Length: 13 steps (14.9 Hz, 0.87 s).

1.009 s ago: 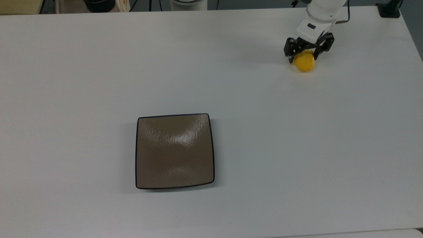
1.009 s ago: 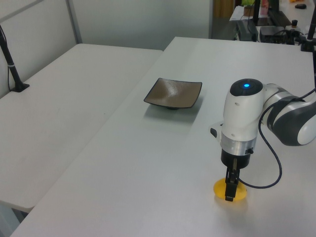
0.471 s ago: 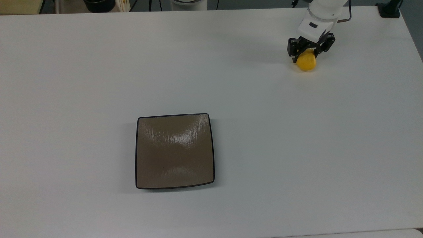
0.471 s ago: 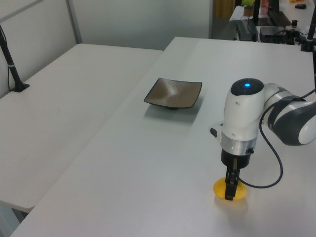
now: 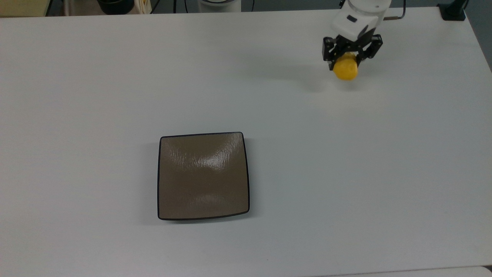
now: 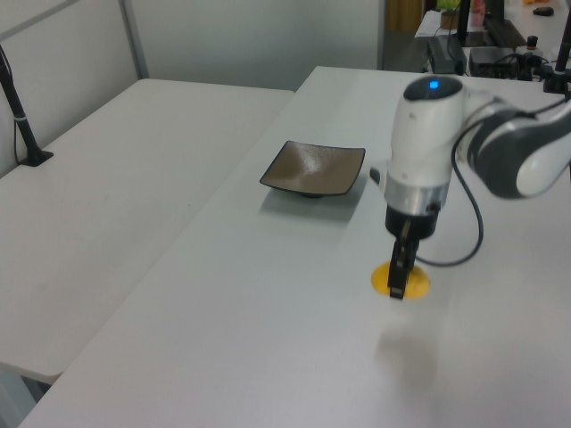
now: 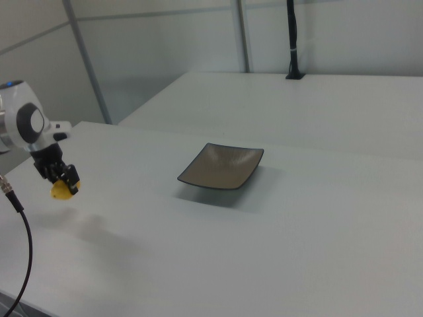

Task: Put potatoes on a ceramic plate
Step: 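Lift the grasped yellow potato up off the table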

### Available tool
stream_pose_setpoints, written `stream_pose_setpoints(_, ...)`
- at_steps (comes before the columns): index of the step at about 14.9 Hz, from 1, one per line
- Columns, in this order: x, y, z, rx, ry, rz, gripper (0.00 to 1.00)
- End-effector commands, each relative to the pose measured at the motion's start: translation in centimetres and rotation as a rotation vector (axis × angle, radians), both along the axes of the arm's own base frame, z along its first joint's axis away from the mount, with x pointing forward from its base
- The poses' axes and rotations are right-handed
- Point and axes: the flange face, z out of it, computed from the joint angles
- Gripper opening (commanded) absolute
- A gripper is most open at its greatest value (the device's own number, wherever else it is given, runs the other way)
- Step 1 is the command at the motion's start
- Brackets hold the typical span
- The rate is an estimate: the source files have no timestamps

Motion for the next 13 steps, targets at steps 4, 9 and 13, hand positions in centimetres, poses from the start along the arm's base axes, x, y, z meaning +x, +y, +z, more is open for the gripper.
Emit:
stream_pose_setpoints(4, 0.3, -9.5, 11.2, -0.006, 0.017, -0.006, 0.0)
stream_pose_setpoints(9, 2.4, -17.7, 16.4, 0.001, 0.085, 0.014, 0.01)
stream_pose_setpoints(13, 4.2, -22.5, 17.2, -0.005, 0.072, 0.026, 0.01)
